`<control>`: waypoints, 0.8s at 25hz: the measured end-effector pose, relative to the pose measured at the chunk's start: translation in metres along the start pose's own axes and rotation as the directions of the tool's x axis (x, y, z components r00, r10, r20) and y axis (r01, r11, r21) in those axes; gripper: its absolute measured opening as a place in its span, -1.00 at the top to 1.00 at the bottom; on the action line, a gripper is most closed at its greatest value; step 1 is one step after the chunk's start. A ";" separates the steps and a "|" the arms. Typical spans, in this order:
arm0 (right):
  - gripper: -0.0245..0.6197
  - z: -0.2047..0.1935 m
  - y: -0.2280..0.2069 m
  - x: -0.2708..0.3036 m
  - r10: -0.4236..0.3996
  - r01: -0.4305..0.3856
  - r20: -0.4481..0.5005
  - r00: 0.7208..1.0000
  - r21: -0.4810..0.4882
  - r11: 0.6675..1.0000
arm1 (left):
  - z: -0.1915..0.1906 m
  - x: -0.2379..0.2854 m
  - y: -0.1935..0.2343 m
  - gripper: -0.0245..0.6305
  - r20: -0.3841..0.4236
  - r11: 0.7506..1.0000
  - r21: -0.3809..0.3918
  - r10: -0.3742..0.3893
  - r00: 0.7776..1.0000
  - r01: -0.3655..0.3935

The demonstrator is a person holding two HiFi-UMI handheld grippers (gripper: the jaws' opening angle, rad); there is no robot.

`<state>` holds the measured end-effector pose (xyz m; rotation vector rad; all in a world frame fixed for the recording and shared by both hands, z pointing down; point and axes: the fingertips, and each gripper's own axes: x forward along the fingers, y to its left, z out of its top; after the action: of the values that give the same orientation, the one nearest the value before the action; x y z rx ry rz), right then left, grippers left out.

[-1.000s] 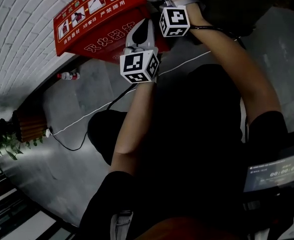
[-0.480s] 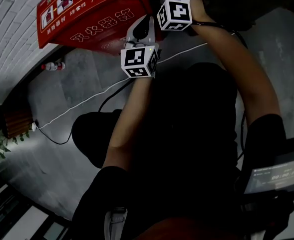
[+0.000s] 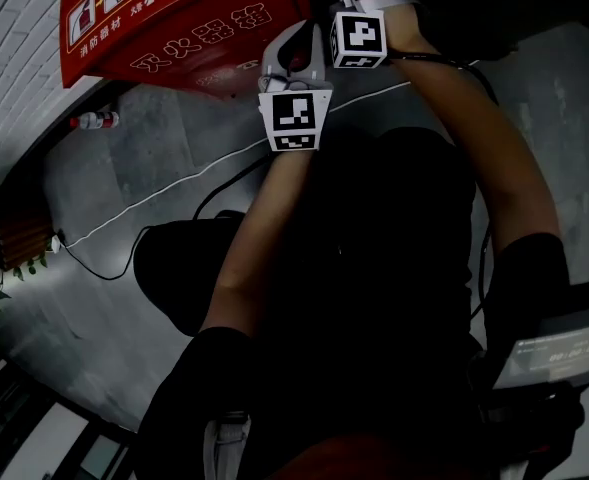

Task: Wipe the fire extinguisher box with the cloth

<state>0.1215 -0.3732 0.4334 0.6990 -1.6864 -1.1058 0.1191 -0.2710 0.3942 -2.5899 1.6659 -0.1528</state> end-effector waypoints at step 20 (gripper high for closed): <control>0.52 -0.021 0.133 0.050 0.107 -0.106 -0.003 0.994 -0.116 0.988 | -0.121 0.010 -0.027 0.93 -0.155 0.998 -0.040 -0.043 0.987 0.038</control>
<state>0.1286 -0.3656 0.5770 0.5277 -1.6289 -1.1196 0.1340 -0.2684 0.5173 -2.7039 1.6793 -0.3381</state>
